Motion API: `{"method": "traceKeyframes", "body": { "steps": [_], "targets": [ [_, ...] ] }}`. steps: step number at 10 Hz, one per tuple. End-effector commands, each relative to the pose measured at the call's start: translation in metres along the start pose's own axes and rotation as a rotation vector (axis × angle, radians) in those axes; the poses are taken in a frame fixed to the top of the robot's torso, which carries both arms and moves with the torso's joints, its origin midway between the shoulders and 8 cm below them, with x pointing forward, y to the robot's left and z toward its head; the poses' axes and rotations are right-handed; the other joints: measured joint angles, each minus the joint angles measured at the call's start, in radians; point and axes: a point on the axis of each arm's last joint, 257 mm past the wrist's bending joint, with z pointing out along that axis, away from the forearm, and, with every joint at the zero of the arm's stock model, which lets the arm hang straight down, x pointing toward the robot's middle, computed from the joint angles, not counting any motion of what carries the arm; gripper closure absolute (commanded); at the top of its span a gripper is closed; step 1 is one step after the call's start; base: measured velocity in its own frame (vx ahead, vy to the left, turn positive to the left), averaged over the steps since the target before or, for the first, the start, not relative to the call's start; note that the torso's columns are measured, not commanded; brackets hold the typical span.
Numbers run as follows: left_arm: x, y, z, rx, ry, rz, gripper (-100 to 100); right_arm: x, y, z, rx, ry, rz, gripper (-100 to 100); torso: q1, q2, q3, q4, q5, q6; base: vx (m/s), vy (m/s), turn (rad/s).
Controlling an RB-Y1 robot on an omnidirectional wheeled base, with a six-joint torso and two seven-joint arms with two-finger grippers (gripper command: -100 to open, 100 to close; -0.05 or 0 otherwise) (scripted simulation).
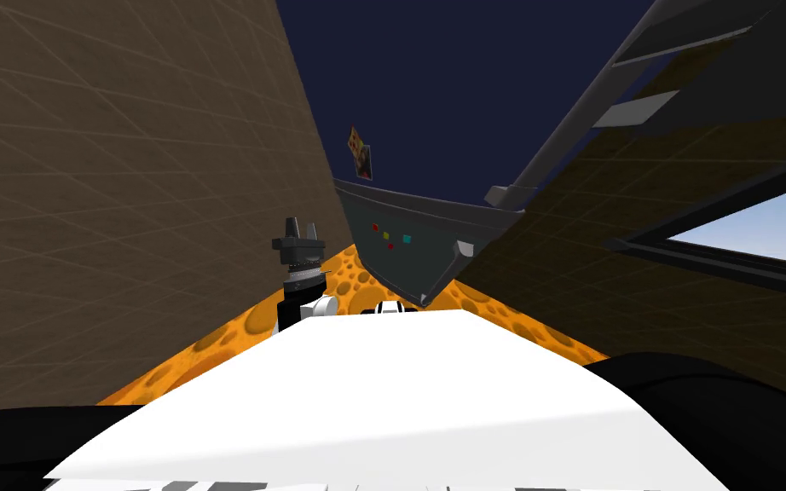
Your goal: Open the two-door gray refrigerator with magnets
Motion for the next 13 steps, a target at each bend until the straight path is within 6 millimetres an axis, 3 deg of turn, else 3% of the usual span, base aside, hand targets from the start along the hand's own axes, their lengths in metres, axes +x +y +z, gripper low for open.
{"method": "traceKeyframes", "body": {
  "steps": [1, 4, 13],
  "targets": [
    [0.000, 0.000, 0.000, 0.000, 0.000, 0.000, 0, -0.004, -0.006, -0.003, 0.013, -0.012, -0.004, 100, 0.001, 0.000, -0.002, -0.001, 0.002, -0.004, 0.052, 0.012, -0.017],
    [0.000, 0.000, 0.000, 0.000, 0.000, -0.001, 0, 0.003, -0.001, -0.007, -0.011, 0.005, -0.004, 100, 0.017, 0.001, -0.001, -0.001, 0.008, -0.006, -0.056, 0.210, -0.122],
    [0.000, 0.000, 0.000, 0.000, 0.000, -0.001, 0, 0.023, 0.021, -0.017, -0.090, 0.049, 0.007, 100, 0.019, -0.010, -0.011, -0.003, 0.012, -0.011, -0.123, 0.316, -0.131]
  ]
}}
